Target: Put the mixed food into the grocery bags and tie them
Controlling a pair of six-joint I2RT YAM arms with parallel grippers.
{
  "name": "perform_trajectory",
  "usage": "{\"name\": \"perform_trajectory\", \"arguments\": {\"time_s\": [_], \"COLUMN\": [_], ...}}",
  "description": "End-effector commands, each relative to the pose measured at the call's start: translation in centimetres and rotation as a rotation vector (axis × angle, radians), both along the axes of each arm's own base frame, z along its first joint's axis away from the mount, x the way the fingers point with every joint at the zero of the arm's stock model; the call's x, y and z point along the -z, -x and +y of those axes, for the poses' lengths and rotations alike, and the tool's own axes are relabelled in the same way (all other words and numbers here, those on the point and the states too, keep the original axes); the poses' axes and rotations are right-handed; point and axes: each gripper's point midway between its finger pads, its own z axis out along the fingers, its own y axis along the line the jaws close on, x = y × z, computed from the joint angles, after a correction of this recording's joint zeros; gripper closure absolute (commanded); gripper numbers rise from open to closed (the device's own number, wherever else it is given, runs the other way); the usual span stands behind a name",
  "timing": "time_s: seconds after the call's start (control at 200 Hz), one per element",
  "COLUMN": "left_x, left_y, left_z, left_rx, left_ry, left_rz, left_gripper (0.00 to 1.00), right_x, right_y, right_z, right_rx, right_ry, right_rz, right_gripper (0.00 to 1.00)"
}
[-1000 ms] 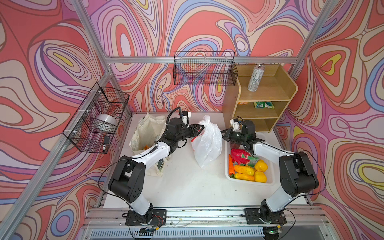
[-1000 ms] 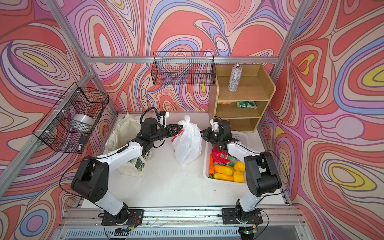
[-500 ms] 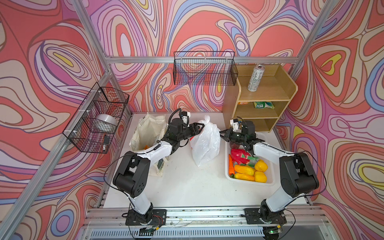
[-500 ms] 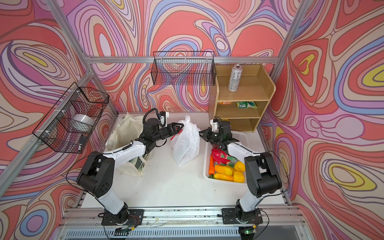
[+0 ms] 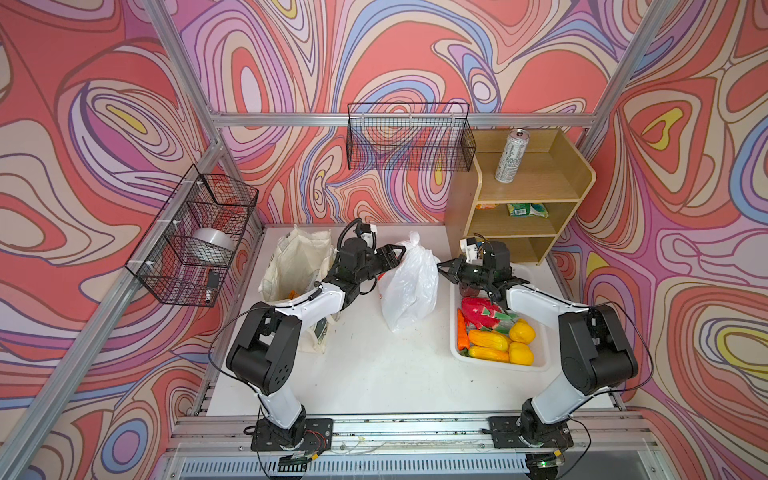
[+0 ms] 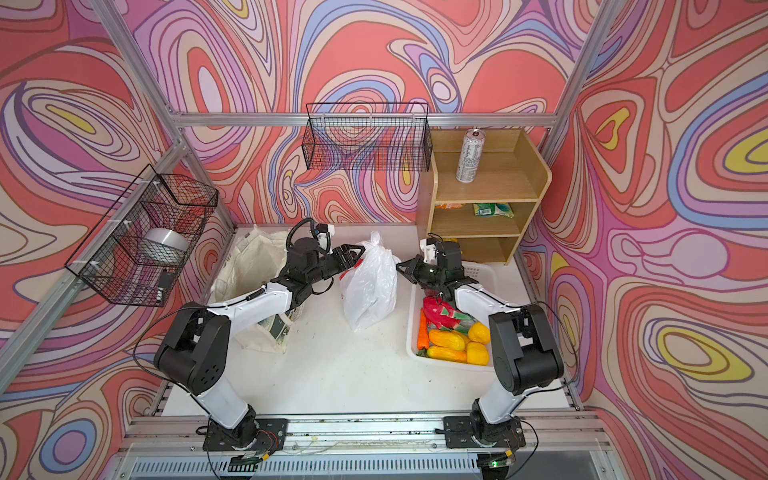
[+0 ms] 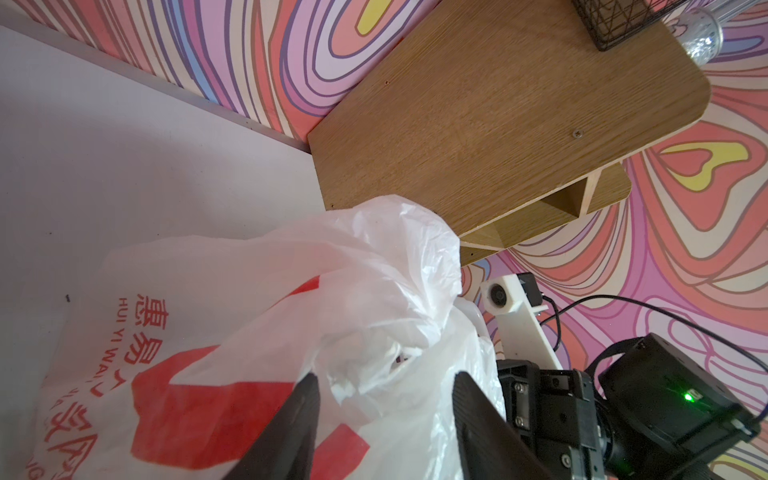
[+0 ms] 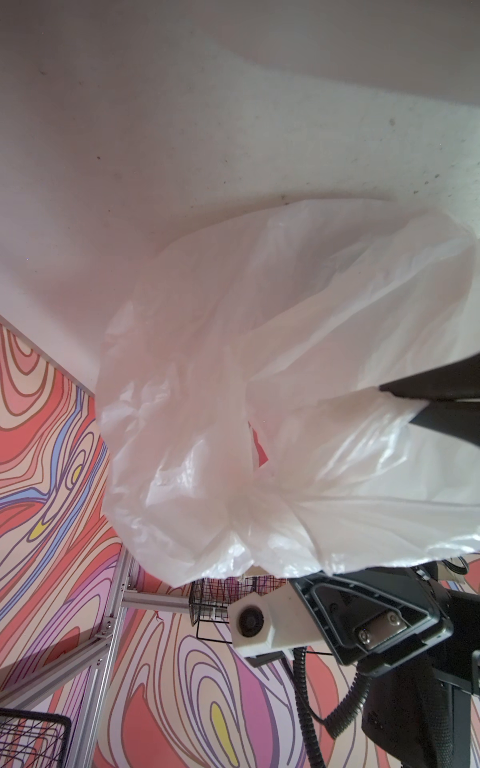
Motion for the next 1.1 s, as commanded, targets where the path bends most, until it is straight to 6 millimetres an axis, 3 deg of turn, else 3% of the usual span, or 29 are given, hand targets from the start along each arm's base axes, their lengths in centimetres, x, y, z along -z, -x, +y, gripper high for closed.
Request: {"name": "perform_trajectory", "arguments": {"time_s": [0.0,0.215,0.476,0.591,0.661,0.751,0.901,1.092], "left_x": [-1.7,-2.8,-4.6,-4.6,-3.9,-3.0,-3.0,-3.5], "left_y": [-1.5,-2.9,-2.1,-1.7,-2.0,-2.5,-3.1,-2.9], "left_z": [-0.6,-1.9,-1.7,-1.6,-1.2,0.1,1.0,0.1], "left_rx": [-0.005,0.034,0.045,0.058,0.036,-0.023,-0.03,0.026], "left_ry": [0.053,0.097,0.113,0.098,0.087,0.08,0.081,0.127], "left_rz": [-0.063,-0.104,-0.141,-0.135,-0.119,-0.114,-0.116,-0.111], "left_gripper": [0.6,1.0,1.0,1.0,0.71,0.54,0.51,0.51], "right_x": [-0.9,-0.4,-0.2,-1.2,-1.2,-1.3,-1.3,-1.1], "right_y": [0.5,0.5,-0.1,-0.4,-0.5,-0.4,-0.3,-0.3], "right_z": [0.2,0.1,-0.4,0.0,0.2,0.4,0.4,0.4], "right_rx": [-0.011,-0.007,0.034,0.016,0.008,-0.002,-0.007,-0.012], "right_ry": [0.002,0.01,0.022,0.006,0.002,0.002,0.005,0.006], "right_rz": [-0.036,-0.03,-0.03,-0.057,-0.056,-0.058,-0.057,-0.056], "right_gripper": [1.0,1.0,1.0,1.0,1.0,1.0,1.0,1.0]}}
